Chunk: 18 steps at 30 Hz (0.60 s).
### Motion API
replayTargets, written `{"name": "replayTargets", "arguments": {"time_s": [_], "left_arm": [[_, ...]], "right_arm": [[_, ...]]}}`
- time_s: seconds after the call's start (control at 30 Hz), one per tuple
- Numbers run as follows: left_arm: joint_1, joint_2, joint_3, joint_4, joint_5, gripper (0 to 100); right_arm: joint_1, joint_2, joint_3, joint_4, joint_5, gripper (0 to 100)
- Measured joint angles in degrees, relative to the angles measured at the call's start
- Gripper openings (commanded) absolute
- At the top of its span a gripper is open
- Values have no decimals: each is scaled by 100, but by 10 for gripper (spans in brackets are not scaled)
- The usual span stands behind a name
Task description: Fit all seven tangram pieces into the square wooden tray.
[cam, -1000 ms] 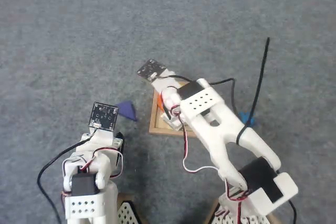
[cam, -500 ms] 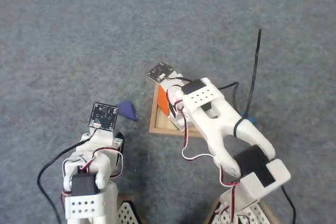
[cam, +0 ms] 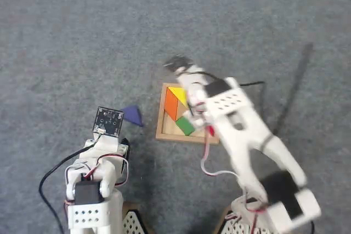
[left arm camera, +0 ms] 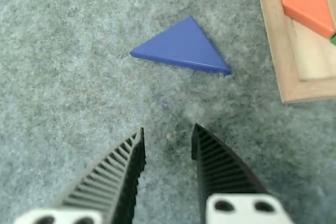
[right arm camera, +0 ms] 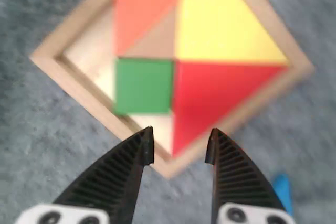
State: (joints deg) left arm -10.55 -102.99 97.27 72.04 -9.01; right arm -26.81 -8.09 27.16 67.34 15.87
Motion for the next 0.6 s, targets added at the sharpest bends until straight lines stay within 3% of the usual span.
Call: {"name": "replayTargets", "arguments": {"time_s": [0.33,0.5,0.6], "left_arm": [[0,0,0,0,0,141],[0,0,0,0,0,141],[0,0,0,0,0,141]], "right_arm": [[2154,-1002,738,492,501,179],[2743,-659,730,598,448,279],[2840,-264,730,519,422,281]]}}
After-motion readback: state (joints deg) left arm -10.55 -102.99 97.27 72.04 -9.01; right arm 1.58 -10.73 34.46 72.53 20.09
